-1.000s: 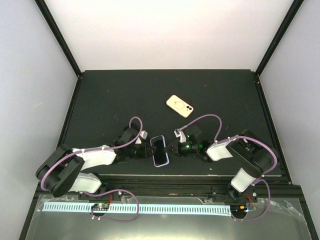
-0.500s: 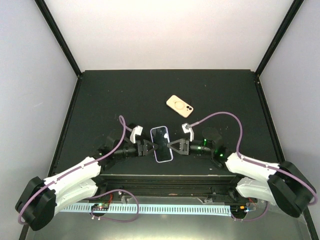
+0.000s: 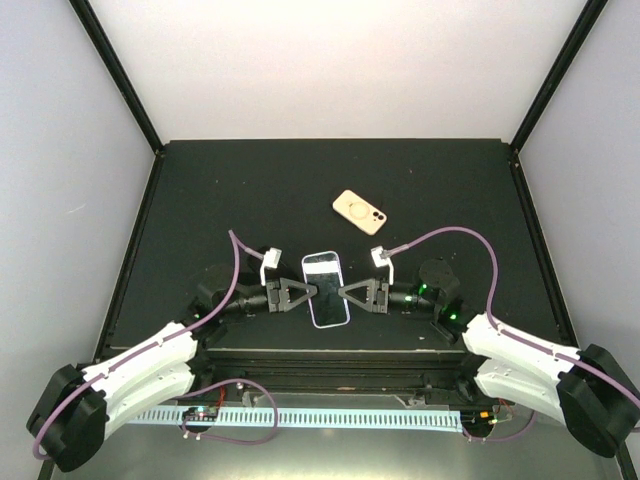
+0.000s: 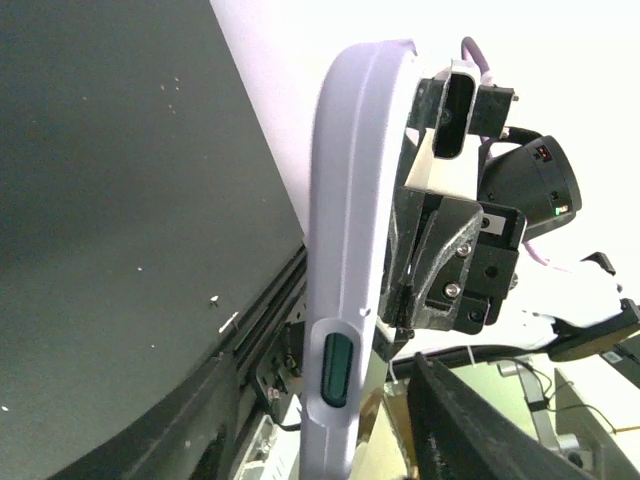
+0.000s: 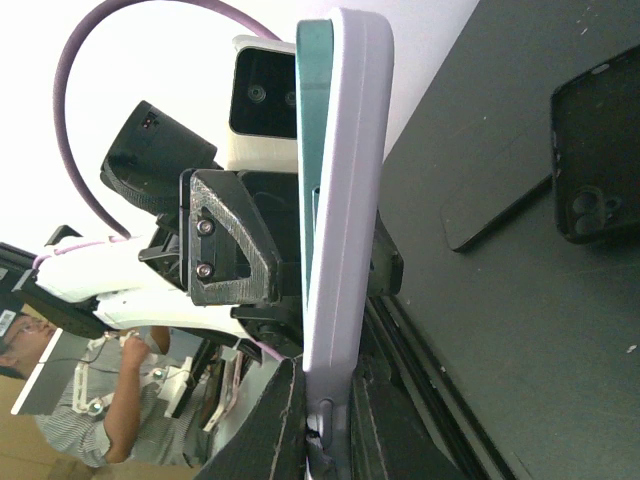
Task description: Put the phone into the phone case
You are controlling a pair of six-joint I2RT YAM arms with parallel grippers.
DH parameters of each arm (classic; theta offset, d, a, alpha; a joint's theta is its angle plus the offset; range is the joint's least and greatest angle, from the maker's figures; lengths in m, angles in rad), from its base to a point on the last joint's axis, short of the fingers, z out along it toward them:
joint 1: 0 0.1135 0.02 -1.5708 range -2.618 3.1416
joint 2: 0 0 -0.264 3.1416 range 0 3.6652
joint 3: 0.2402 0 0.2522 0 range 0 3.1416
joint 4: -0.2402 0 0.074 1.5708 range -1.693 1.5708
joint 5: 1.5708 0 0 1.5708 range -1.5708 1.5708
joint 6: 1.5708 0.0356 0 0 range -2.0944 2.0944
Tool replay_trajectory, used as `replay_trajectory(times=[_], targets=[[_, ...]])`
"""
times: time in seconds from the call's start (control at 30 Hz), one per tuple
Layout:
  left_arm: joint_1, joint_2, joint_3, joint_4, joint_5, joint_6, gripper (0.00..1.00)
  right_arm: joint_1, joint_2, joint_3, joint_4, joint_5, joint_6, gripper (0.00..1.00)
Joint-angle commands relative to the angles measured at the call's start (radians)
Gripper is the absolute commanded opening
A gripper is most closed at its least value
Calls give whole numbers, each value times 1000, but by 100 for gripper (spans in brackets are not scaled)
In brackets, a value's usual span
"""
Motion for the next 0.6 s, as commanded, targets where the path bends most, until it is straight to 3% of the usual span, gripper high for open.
replay_trajectory(times=[0.0, 0.13, 0.3, 0.43, 0.57], targets=[[2, 26, -17, 122, 39, -43, 40, 4, 19, -3, 150, -48, 51, 10], [0, 28, -25, 139, 17, -55, 24, 4, 25, 1, 114, -48, 40, 12], [2, 29, -28, 163, 8, -69, 15, 4, 11, 5, 49, -41, 33, 19], [1, 20, -24, 175, -2, -77, 5, 4, 5, 2, 7, -44, 27, 27], [1, 12, -3, 167, -14, -71, 3, 3, 0, 4, -8, -54, 32, 41]])
